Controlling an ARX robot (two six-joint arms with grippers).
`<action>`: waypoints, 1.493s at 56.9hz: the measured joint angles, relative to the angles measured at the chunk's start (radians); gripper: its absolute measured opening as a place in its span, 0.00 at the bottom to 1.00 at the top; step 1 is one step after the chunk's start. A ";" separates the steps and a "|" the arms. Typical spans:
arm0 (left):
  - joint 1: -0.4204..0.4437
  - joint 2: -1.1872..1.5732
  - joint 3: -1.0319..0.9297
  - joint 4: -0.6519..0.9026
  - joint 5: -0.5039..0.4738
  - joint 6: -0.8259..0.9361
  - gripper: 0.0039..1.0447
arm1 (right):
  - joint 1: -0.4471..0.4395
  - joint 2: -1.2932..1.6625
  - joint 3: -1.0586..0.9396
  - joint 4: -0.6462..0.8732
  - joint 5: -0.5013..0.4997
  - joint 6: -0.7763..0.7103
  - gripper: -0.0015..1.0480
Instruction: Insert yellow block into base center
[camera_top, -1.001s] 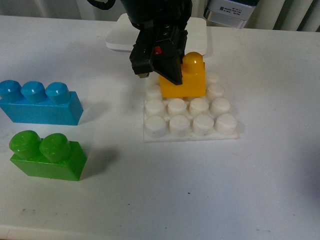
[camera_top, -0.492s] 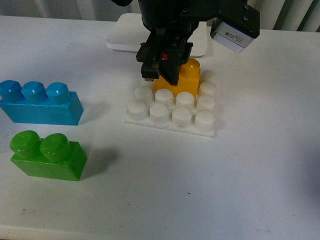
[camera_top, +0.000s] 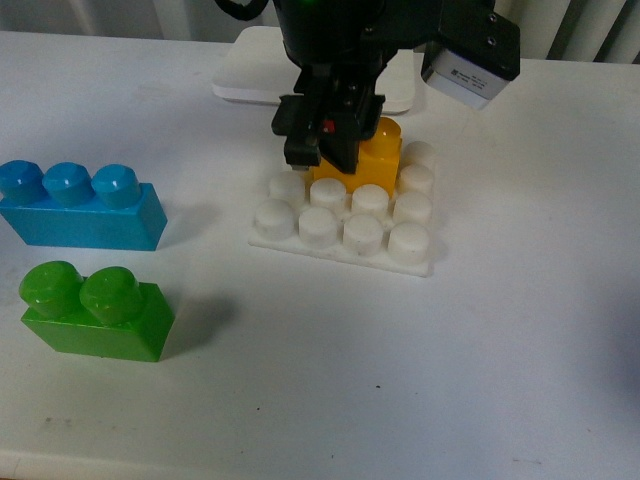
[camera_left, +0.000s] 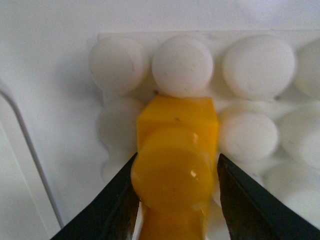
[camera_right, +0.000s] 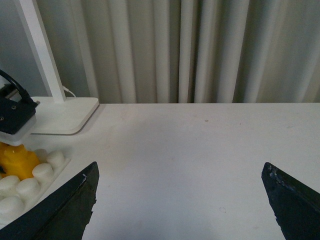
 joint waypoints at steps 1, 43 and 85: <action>-0.001 0.000 -0.008 0.017 0.001 0.000 0.49 | 0.000 0.000 0.000 0.000 0.000 0.000 0.91; 0.192 -0.641 -0.743 0.813 0.075 -0.243 0.94 | 0.000 0.000 0.000 0.000 0.000 0.000 0.91; 0.420 -1.674 -1.547 1.102 -0.209 -1.286 0.75 | 0.000 0.000 0.000 0.000 0.000 0.000 0.91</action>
